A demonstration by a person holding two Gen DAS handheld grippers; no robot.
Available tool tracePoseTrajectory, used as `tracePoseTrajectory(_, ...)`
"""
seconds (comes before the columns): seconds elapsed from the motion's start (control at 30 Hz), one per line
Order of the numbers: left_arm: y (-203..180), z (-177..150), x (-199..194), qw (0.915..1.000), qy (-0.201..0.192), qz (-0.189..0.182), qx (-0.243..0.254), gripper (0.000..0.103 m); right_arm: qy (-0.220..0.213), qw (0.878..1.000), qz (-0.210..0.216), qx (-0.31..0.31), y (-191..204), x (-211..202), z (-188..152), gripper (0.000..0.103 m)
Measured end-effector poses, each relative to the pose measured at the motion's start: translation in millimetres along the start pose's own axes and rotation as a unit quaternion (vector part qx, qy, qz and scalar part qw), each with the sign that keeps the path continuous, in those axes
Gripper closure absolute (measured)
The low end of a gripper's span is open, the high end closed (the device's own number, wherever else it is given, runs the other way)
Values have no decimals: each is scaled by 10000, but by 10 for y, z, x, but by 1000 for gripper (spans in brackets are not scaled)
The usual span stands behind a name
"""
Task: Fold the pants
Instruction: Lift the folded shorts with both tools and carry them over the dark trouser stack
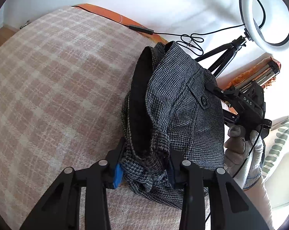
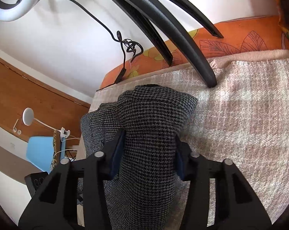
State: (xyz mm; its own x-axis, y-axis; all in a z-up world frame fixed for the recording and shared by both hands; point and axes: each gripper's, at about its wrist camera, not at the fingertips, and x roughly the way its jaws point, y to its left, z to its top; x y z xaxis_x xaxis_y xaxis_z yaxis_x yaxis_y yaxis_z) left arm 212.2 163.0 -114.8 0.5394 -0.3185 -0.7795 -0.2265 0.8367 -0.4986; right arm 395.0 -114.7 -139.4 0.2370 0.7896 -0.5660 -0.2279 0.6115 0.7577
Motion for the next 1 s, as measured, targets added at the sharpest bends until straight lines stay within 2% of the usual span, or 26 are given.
tracePoseTrajectory(0.1,9,0,-20,10000,-16,-10,25,71,-79,9993,-96,-339,177,-108,1,76)
tracePoseTrajectory(0.23,13,-27,-64,9999,-47,20,128,72,-206,9968,-210,-745,437,-182,-22,80)
tracePoseTrajectory(0.43,-17,-17,-123,9998,-112,-28,158,74,-261,9941,-415,-964,625,-175,-8,81)
tracePoseTrajectory(0.67,-85,-52,-234,9988,-244,-56,417,76,-332,9899,-538,-1269,800,-329,-81,82)
tracePoseTrajectory(1.0,-446,-118,-444,9961,-427,-175,754,76,-661,9831,-600,-1601,1088,-868,-113,83)
